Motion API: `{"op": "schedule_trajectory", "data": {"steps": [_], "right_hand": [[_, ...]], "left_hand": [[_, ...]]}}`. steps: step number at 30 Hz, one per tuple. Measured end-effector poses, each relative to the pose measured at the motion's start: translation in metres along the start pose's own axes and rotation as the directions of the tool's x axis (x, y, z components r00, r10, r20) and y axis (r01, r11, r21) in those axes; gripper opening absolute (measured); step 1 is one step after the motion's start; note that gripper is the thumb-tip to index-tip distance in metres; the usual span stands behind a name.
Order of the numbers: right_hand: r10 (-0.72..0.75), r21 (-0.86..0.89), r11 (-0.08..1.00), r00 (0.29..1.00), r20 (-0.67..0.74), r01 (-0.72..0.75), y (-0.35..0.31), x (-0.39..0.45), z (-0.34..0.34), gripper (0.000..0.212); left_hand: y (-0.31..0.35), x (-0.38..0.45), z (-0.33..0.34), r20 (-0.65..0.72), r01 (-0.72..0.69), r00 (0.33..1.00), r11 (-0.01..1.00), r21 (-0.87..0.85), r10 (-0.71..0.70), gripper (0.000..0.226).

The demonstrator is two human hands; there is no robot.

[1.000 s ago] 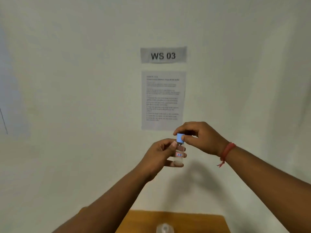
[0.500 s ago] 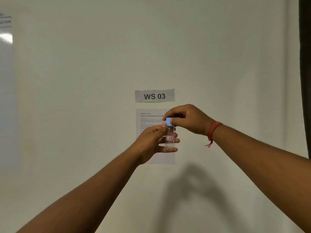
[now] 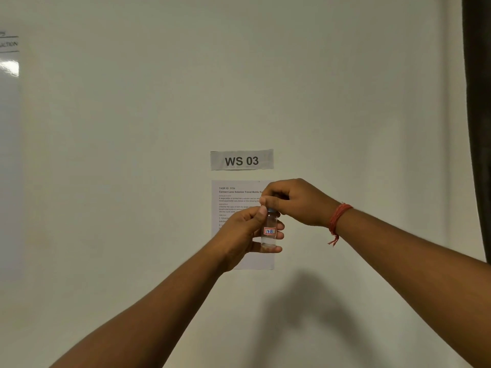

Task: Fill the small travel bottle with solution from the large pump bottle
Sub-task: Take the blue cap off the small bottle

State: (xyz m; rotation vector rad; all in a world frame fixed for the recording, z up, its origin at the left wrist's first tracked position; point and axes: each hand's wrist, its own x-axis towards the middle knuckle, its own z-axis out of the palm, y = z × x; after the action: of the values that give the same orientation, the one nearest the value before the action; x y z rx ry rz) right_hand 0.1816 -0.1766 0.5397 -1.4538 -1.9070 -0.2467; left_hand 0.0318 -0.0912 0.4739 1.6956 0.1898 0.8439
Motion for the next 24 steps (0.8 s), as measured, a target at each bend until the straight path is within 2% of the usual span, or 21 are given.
{"op": "schedule_trajectory", "data": {"steps": [15, 24], "right_hand": [[-0.063, -0.006, 0.998, 0.996, 0.068, 0.064, 0.003, 0.006, 0.007, 0.016], [-0.042, 0.031, 0.999, 0.995, 0.096, 0.039, 0.011, 0.01, 0.009, 0.023]], "left_hand": [[-0.011, 0.008, -0.005, -0.041, -0.051, 0.998, 0.999, 0.014, 0.052, 0.048], [-0.017, 0.012, -0.007, -0.045, -0.058, 0.997, 0.998, -0.014, 0.057, 0.047]]}}
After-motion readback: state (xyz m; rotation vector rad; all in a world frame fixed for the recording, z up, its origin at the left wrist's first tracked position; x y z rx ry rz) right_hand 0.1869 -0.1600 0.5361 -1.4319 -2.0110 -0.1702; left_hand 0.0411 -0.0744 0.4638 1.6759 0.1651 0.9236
